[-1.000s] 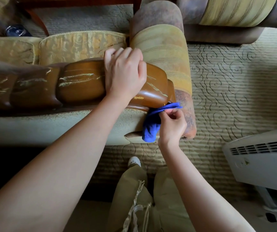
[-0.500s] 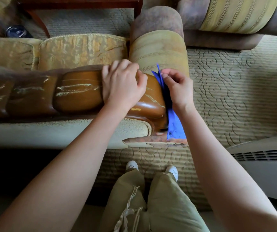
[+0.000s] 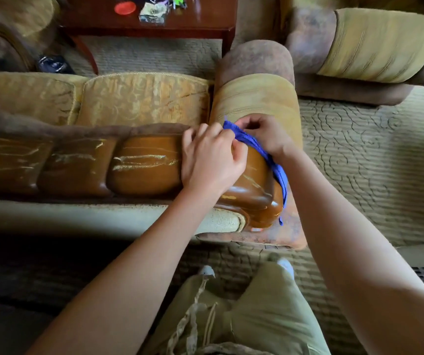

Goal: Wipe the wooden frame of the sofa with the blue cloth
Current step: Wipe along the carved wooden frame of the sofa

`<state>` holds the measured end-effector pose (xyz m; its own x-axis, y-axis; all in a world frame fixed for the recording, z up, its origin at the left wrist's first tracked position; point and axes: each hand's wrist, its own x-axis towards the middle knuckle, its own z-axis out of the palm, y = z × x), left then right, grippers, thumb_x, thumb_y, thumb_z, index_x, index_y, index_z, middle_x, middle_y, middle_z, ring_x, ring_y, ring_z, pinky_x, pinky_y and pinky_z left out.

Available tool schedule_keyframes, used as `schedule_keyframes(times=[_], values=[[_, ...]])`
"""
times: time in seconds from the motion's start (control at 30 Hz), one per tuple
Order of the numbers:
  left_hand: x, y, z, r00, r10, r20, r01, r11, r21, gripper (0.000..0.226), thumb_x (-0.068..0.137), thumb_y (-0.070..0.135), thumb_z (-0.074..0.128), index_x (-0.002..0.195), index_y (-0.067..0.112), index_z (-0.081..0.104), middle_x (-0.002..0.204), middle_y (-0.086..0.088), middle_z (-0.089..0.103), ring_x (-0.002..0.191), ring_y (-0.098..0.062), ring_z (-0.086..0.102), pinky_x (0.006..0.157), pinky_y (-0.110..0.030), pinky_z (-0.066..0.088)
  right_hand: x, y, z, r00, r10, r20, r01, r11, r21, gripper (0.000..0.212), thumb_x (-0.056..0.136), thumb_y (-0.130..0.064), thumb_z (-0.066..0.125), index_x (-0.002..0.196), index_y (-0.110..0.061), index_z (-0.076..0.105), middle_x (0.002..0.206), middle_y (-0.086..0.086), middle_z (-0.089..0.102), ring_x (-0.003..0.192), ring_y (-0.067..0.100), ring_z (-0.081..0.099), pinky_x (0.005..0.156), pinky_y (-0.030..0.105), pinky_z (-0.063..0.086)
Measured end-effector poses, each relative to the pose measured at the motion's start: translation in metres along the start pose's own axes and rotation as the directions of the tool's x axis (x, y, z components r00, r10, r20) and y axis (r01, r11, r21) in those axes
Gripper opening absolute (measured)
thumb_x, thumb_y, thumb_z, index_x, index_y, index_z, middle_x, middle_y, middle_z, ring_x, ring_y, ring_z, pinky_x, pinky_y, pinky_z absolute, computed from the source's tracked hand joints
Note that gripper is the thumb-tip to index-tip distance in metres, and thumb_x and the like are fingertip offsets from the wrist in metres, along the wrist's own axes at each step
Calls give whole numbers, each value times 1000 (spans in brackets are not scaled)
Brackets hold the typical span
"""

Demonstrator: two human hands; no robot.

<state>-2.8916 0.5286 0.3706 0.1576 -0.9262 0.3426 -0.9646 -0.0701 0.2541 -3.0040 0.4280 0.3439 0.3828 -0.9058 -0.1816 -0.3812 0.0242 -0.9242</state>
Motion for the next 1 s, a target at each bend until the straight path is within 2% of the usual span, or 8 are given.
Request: schedule_keyframes(times=[0.17,0.27,0.4,0.53,0.6,0.7,0.87,1.0], values=[[0,2,-1,1000,-3,-4,3,1000,3,34,78,37,40,85,19,69,87,1,62,88,-24,54,81,-37,34,29,33,-2,938,198,284,-188,980,-64,24,89,1,59,74,-16,50,63,-4,50,43,-7,42,47,8,36],[-1,6,-1,999,-6,-33,7,1000,13,28,79,33,48,88,18,70,90,3,63,88,-23,55,78,-34,34,39,50,4,914,119,388,-84,991,-106,30,85,9,58,68,-15,52,60,-7,52,45,-9,42,55,12,37],[0,11,-5,999,-44,-18,45,998,42,29,81,29,49,95,14,71,95,0,67,92,-24,59,81,-36,39,44,61,6,937,5,349,23,997,-75,27,83,1,65,63,-15,58,57,-12,56,47,-12,47,53,7,35],[-8,21,-6,949,-200,-243,237,962,136,28,80,26,53,99,12,69,93,-2,68,93,-23,61,89,-35,35,42,67,2,944,-23,330,67,990,-122,33,87,-20,62,55,-20,55,55,-7,53,56,0,46,53,19,36],[-15,26,-3,834,-341,-434,412,908,77,29,81,22,51,101,10,67,91,-2,66,92,-22,60,90,-34,34,41,72,-3,915,-9,403,67,989,-131,27,89,-25,54,65,-14,59,63,0,60,65,13,56,65,28,47],[-28,51,14,478,-581,-659,572,775,-269,31,82,17,47,104,3,63,97,-1,55,92,-20,56,86,-33,42,28,85,-21,885,64,461,-68,998,-8,23,90,-25,49,86,-10,66,86,11,68,86,29,63,85,50,49],[-24,100,45,-127,-903,-411,428,324,-844,44,81,25,44,117,2,46,117,-9,44,101,-18,49,87,-26,49,-9,105,-53,761,163,629,-370,904,214,39,98,-33,46,110,-1,64,103,10,69,96,19,65,89,32,50],[-21,100,47,-119,-897,-427,506,315,-803,46,80,27,43,119,1,45,122,-13,40,94,-3,45,75,-4,41,-3,122,-50,722,230,653,-411,902,136,37,100,-38,38,118,-17,63,109,4,69,102,15,65,89,30,51]])
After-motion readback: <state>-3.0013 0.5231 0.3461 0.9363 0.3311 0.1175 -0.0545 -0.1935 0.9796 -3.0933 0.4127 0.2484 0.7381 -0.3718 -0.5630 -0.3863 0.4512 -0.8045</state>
